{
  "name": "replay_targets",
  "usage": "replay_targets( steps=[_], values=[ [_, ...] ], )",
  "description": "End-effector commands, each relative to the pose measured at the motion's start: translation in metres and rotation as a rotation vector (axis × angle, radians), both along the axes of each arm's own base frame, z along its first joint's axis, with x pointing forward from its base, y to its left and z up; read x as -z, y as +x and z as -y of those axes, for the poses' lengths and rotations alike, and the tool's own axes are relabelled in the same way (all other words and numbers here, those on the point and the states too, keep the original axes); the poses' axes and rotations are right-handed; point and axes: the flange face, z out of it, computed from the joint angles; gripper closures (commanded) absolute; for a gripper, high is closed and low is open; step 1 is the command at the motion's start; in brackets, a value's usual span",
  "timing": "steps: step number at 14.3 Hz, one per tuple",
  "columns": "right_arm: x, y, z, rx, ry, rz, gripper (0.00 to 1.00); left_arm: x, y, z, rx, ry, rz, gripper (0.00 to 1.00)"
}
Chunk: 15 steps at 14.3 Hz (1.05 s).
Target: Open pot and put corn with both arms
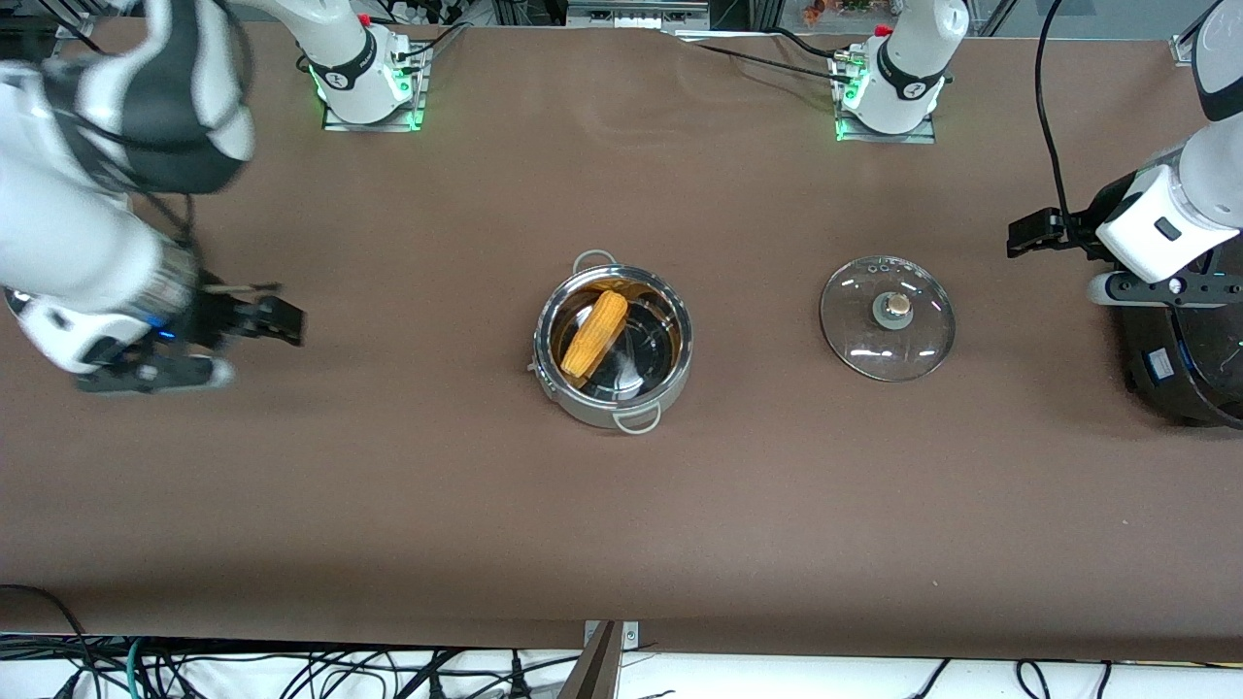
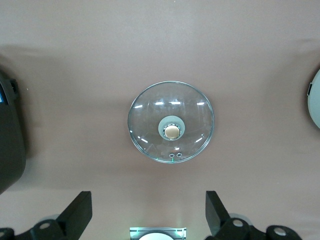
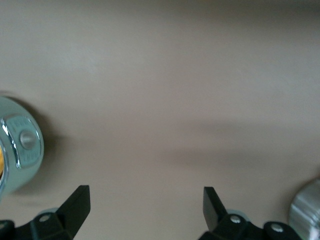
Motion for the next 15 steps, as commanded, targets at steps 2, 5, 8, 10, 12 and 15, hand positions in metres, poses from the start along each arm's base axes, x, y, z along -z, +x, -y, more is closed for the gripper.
replay_targets(
  steps=[2,5,8,10,12,15],
  values=[
    [-0.05,-0.039,0.051,-0.017,-0.001,0.011,0.0,0.0,0.006,0.012,0.025,0.02,-0.009,0.0],
    [-0.032,-0.081,0.076,0.005,-0.028,-0.001,0.0,-0.001,0.006,0.01,0.016,0.024,-0.005,0.0],
    [-0.03,-0.091,0.077,0.003,-0.03,0.033,0.0,-0.003,0.006,0.012,0.012,0.027,-0.002,0.0],
    [-0.031,-0.091,0.075,0.002,-0.026,0.009,0.0,-0.003,0.006,0.011,-0.003,0.03,0.0,0.0],
    [-0.035,-0.089,0.073,0.002,-0.029,0.013,0.0,-0.005,0.005,0.014,-0.016,0.04,0.005,0.0],
    [-0.036,-0.089,0.069,0.003,-0.034,0.017,0.0,-0.033,-0.004,0.014,-0.068,0.08,0.074,0.0]
  ],
)
